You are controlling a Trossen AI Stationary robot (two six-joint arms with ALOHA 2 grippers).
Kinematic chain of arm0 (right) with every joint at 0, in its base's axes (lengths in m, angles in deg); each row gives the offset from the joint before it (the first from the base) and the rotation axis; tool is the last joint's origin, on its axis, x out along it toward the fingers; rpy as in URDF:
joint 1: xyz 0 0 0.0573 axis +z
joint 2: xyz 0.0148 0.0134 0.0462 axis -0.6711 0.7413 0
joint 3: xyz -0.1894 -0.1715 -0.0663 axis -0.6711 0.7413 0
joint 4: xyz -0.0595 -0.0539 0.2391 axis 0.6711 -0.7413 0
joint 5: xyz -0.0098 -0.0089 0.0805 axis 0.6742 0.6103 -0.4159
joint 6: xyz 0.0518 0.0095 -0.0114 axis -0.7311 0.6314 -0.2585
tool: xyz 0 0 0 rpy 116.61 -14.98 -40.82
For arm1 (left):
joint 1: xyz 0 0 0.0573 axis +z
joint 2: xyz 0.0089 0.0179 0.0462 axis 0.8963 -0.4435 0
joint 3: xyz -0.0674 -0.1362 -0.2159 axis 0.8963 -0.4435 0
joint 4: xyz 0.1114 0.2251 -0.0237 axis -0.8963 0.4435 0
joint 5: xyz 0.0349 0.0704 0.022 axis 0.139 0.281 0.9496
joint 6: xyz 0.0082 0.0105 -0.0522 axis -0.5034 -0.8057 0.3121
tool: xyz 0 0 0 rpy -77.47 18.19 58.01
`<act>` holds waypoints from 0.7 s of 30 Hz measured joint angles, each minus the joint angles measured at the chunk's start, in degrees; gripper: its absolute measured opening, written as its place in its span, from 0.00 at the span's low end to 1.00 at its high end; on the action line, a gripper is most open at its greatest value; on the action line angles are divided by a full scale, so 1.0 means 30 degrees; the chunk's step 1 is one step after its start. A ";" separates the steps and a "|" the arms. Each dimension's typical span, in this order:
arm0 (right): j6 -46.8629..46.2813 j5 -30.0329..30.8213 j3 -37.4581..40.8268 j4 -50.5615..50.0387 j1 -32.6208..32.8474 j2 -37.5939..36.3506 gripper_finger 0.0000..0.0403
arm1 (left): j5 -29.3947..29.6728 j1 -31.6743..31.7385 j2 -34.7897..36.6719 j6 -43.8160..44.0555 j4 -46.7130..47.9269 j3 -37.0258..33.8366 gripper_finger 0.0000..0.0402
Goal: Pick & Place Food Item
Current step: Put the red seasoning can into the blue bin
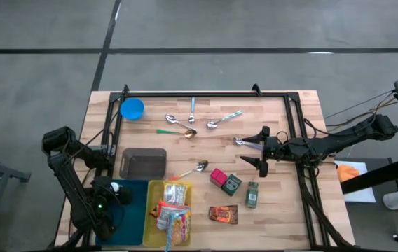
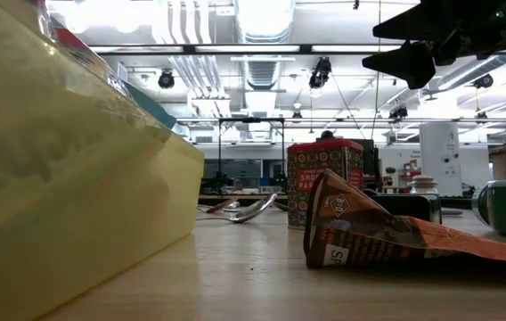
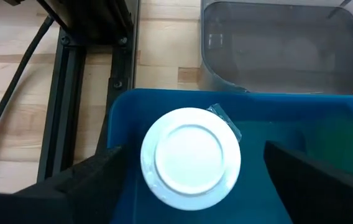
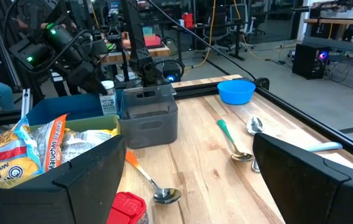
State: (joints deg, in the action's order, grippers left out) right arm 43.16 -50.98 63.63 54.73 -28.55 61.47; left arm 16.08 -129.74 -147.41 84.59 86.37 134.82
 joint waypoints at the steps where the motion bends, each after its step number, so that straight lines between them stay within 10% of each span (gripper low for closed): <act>1: 0.0000 0.0000 0.0000 0.0000 0.0000 0.0000 0.87 | -0.0006 0.0000 0.0008 -0.0070 -0.0015 0.0006 0.95; 21: 0.0000 0.0000 0.0000 0.0000 -0.0003 0.0000 0.87 | 0.3324 0.1852 0.3822 -0.7414 0.0588 0.1893 0.97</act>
State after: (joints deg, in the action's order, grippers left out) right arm 43.16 -50.98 63.63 54.73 -28.56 61.47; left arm 26.05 -124.18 -135.95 62.34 88.13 140.50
